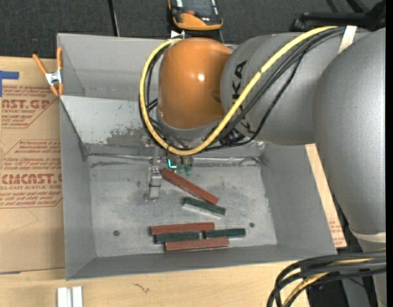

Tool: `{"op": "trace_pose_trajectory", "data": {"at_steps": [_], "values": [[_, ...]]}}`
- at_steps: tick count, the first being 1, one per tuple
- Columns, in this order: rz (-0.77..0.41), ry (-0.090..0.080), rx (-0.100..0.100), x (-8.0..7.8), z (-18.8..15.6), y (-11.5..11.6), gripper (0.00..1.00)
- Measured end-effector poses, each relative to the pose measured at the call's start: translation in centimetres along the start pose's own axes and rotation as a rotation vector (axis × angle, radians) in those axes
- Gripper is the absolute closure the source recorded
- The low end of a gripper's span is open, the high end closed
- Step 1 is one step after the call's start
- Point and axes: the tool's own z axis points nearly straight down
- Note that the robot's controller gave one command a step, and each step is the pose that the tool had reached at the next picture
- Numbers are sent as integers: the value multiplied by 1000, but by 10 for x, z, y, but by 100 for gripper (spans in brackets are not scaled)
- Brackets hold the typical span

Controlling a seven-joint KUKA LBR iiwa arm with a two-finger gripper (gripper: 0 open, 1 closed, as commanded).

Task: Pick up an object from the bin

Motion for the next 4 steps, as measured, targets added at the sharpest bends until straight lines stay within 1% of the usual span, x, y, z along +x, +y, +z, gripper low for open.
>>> {"op": "trace_pose_trajectory", "data": {"at_steps": [1, 2, 3, 4], "values": [[2, -8, -1, -2, -5, -1, 0], [96, -11, -2, -13, 53, -33, 0], [232, -6, 0, -20, 71, -102, 0], [39, -7, 1, -15, 53, -95, 0]]}}
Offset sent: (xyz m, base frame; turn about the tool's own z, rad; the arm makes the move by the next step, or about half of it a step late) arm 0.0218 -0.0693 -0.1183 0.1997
